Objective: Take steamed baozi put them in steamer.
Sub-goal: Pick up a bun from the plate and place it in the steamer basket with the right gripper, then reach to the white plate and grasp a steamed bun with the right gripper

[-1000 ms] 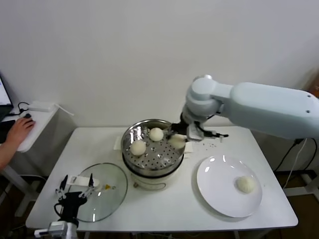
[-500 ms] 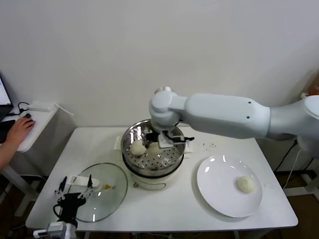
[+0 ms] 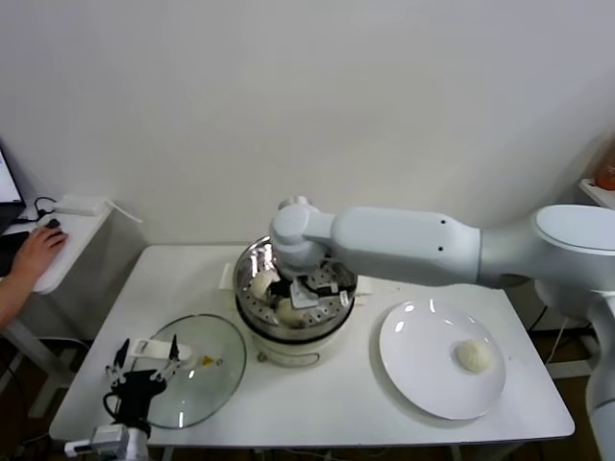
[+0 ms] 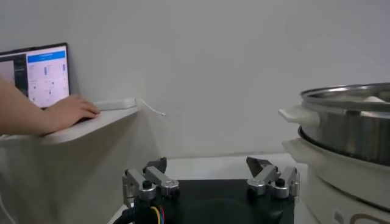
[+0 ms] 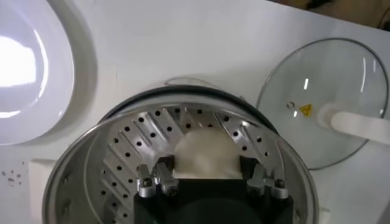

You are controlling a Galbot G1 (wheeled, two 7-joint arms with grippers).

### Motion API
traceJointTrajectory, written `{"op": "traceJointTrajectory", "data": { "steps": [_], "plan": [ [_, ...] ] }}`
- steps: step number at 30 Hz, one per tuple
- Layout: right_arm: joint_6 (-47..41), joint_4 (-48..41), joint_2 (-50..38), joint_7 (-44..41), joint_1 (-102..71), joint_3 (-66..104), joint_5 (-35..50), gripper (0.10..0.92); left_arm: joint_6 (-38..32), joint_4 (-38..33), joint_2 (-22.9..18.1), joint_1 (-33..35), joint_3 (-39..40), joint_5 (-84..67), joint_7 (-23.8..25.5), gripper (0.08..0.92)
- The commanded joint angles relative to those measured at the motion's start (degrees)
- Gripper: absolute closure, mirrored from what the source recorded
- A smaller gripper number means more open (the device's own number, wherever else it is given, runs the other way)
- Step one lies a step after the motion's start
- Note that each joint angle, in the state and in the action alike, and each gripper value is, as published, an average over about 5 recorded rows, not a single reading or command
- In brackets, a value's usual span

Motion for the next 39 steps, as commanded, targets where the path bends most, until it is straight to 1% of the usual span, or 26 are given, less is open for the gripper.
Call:
{"op": "traceJointTrajectory", "data": {
  "steps": [1,14,19,22,34,39],
  "plan": [
    [-0.06,-0.1,1.13,0.0,-1.72,-0.11,-0.54,0.33,0.37,-0.09,-0.05,-0.02,0.07,0.14,-0.06,0.177],
    [0.4,-1.09,1.38,0.33,-2.18,-0.16,-0.45,0.317,0.31,-0.08,-0.21,0.02,0.12,0.25,-0.1,0.177],
    [0.68,-1.57,1.32,0.39,-2.24,0.03,-0.16,0.231,0.27,-0.03,-0.25,0.01,0.15,0.27,-0.12,0.177],
    [0.8,-1.87,1.29,0.33,-2.16,0.59,0.29,0.207,0.28,-0.04,-0.27,0.01,0.15,0.29,-0.12,0.177],
    [0.64,-1.72,-1.19,-0.12,2.41,2.33,5.37,0.203,0.38,-0.15,-0.24,-0.19,0.4,0.48,-0.19,0.177],
    [-0.33,-0.73,-5.37,-0.35,6.62,2.41,9.76,0.203,0.39,-0.3,-0.1,-0.15,0.39,0.5,-0.19,0.177]
  ]
}}
